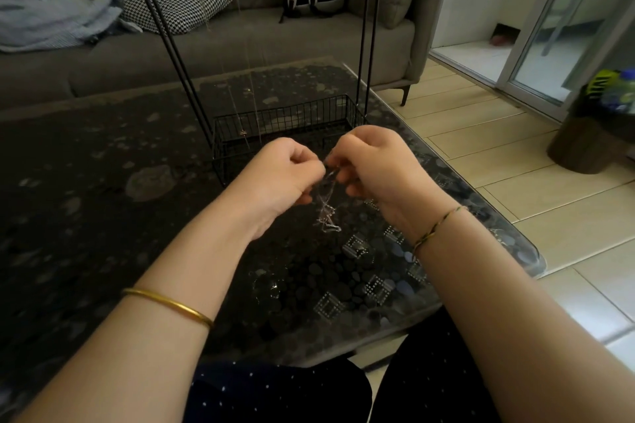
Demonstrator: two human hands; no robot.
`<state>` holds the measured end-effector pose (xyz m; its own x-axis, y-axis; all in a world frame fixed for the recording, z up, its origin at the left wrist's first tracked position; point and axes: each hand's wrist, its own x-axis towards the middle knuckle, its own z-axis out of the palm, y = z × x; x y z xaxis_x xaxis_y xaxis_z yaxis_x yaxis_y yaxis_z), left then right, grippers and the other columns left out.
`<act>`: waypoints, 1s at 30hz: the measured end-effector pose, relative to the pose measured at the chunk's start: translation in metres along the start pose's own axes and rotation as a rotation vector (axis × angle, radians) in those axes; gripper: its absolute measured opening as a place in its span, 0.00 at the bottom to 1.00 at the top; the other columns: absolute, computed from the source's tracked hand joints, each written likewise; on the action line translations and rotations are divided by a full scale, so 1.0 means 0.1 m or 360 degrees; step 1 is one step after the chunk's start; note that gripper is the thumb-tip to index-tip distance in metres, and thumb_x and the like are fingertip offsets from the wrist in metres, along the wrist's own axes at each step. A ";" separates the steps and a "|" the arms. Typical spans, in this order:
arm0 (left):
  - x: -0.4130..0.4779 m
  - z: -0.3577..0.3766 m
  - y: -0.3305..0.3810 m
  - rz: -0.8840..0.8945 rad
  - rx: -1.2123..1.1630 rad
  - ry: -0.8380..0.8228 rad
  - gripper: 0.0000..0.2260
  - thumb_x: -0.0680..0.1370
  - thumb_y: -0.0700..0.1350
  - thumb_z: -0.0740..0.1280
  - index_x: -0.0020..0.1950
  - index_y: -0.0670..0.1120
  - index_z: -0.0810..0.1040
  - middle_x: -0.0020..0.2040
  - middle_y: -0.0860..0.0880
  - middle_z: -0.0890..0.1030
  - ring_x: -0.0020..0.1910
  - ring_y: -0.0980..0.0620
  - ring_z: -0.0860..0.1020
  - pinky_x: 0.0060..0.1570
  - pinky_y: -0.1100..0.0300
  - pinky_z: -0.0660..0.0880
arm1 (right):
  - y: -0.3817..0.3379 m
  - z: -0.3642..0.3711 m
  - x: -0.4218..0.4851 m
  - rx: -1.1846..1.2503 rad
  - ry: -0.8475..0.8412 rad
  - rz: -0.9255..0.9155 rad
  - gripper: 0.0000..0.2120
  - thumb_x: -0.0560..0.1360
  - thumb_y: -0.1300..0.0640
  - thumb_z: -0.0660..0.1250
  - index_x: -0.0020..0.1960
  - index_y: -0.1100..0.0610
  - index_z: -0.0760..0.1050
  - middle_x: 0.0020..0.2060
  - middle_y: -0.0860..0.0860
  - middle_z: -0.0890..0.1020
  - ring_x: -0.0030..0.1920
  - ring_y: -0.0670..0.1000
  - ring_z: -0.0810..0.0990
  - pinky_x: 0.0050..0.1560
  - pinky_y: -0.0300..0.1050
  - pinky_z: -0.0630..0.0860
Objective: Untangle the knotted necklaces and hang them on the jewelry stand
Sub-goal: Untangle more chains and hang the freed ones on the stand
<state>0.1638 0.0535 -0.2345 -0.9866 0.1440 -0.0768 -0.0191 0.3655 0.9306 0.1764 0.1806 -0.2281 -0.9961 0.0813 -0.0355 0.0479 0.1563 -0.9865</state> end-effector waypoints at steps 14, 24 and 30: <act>0.06 0.03 -0.04 -0.0032 -0.0285 0.0242 0.07 0.79 0.38 0.59 0.44 0.44 0.75 0.41 0.47 0.80 0.45 0.49 0.81 0.50 0.52 0.79 | 0.04 0.01 0.00 -0.0067 -0.0109 0.0020 0.04 0.77 0.61 0.62 0.45 0.60 0.73 0.32 0.51 0.75 0.20 0.42 0.64 0.19 0.34 0.61; -0.02 0.01 0.06 -0.0145 -0.0583 0.0112 0.08 0.78 0.35 0.59 0.45 0.44 0.76 0.31 0.51 0.70 0.25 0.58 0.67 0.33 0.61 0.74 | 0.04 0.01 0.02 0.0147 0.0017 0.0040 0.02 0.79 0.62 0.61 0.48 0.60 0.72 0.35 0.54 0.78 0.20 0.43 0.64 0.18 0.34 0.60; -0.04 0.03 0.03 -0.0067 0.0040 0.0088 0.07 0.79 0.39 0.62 0.48 0.49 0.78 0.36 0.51 0.74 0.31 0.57 0.70 0.27 0.64 0.66 | 0.08 -0.02 0.04 -0.0126 0.0101 -0.0118 0.01 0.76 0.60 0.65 0.45 0.57 0.75 0.34 0.51 0.77 0.24 0.41 0.67 0.25 0.34 0.65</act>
<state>0.1682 0.0564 -0.2327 -0.9925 0.0772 -0.0951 -0.0573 0.3935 0.9176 0.1733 0.1840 -0.2358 -0.9905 0.1283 0.0494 -0.0171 0.2415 -0.9702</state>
